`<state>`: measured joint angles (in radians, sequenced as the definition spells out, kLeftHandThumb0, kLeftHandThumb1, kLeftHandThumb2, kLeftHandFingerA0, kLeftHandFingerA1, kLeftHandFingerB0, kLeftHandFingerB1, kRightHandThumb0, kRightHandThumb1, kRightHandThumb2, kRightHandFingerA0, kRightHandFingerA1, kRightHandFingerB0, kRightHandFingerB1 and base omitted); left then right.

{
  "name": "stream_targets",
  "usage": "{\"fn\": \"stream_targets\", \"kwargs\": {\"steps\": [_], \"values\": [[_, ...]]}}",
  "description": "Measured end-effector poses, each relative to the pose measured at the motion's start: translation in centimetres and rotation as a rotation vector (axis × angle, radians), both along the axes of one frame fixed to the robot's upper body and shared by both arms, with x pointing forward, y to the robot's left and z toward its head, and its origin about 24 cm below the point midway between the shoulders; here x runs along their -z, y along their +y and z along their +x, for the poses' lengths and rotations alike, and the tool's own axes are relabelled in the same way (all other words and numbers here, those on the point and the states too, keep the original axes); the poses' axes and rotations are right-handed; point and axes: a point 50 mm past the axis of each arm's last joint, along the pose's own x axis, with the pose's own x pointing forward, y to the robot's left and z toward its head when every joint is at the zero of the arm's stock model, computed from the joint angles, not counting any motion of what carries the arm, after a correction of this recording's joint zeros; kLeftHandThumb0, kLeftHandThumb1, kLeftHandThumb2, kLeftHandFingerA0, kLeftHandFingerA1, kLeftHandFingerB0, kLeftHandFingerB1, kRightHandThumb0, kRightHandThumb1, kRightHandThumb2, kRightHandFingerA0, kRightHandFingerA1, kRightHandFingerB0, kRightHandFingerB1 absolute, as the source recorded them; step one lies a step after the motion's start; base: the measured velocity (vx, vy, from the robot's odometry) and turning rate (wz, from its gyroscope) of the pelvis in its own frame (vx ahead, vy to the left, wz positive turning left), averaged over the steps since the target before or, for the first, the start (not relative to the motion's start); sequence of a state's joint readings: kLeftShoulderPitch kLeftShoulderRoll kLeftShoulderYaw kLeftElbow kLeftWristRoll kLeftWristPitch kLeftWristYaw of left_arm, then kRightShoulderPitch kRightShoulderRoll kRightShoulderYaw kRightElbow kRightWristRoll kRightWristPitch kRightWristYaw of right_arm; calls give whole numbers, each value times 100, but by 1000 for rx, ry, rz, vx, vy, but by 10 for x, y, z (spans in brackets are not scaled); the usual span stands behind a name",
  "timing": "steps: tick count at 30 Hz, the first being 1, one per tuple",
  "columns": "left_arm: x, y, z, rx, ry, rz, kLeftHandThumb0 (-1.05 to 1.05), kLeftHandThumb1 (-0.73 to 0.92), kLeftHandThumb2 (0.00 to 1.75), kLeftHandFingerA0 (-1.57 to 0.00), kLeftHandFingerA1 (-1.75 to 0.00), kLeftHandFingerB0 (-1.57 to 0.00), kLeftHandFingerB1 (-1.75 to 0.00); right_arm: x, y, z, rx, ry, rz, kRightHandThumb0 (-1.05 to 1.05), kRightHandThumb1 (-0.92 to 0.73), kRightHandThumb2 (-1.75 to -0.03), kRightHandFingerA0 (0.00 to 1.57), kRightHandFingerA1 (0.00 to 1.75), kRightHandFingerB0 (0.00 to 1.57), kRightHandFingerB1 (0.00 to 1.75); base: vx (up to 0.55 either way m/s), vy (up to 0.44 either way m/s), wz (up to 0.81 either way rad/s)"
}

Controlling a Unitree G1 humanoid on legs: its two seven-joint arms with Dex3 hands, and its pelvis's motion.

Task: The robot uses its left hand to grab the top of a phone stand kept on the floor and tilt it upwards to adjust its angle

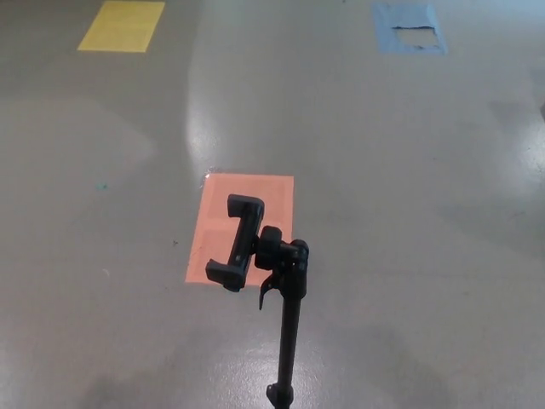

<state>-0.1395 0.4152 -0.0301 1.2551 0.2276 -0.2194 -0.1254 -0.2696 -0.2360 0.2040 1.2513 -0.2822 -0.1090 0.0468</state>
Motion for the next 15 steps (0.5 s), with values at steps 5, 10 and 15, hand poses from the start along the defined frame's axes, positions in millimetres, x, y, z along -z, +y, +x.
{"fn": "stream_targets", "kwargs": {"steps": [5, 10, 15], "values": [[-2, -1, 5, 19, -19, -18, -64, 54, 89, 0, -38, -4, -32, -2, -1, 3, -16, -12, -3, -72, -59, -93, 5, 43, 2, 32, 0, 0, 0], [-4, -5, 11, 65, -48, -16, -69, 57, 90, -4, -41, -3, -33, -4, -1, 7, -24, -27, -1, -69, -58, -93, 4, 43, 5, 33, 0, 0, 0], [-7, -15, 21, 176, -96, 28, -71, 58, 93, -11, -45, 0, -32, -8, -1, 13, -36, -49, -2, -65, -77, -64, 12, 31, 10, 22, 0, 0, 0]]}}
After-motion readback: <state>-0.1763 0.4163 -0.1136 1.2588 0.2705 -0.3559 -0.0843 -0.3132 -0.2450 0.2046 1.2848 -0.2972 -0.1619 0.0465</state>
